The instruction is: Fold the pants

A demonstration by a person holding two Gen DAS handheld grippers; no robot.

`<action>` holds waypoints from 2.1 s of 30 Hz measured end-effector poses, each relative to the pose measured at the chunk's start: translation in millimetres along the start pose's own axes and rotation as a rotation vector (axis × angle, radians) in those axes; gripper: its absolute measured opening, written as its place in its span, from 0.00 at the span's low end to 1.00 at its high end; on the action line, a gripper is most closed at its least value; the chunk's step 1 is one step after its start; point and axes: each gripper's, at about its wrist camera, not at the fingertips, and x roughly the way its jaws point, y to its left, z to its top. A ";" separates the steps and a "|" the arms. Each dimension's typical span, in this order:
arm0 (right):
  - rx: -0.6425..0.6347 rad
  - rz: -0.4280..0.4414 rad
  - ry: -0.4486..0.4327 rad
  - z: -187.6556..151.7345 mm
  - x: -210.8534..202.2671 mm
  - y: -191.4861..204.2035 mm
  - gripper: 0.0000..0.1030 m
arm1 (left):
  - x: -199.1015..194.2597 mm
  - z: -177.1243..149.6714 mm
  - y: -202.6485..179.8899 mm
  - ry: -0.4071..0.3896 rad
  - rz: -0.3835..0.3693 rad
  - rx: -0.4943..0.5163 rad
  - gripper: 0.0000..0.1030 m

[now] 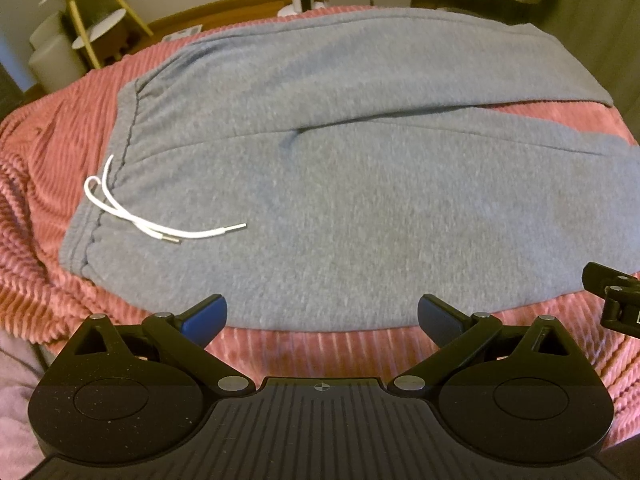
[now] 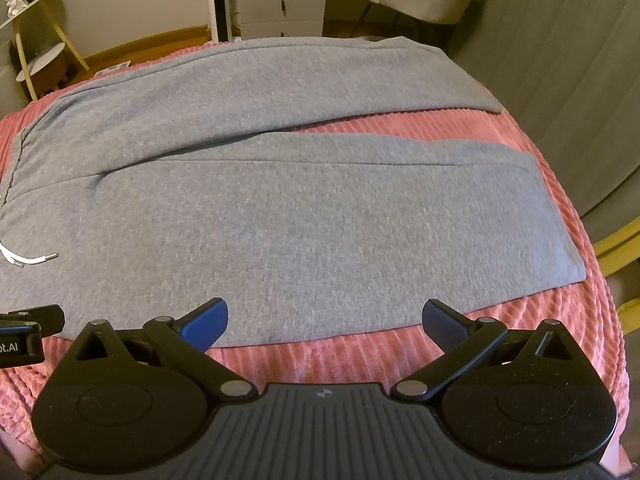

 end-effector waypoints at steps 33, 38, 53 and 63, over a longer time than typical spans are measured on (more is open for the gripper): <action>-0.004 0.022 0.007 1.4 11.4 -2.5 1.00 | 15.2 5.2 -8.2 -0.004 0.004 0.025 1.00; -0.020 0.032 0.010 3.8 20.0 -1.8 1.00 | 22.5 7.3 -13.1 -0.006 0.016 0.039 1.00; -0.056 0.135 -0.339 17.7 44.1 -21.6 1.00 | 29.7 22.7 -28.9 -0.145 0.073 0.038 1.00; 0.248 0.175 -0.227 141.3 136.4 -74.7 1.00 | 64.9 103.9 -30.9 -0.224 0.182 -0.073 1.00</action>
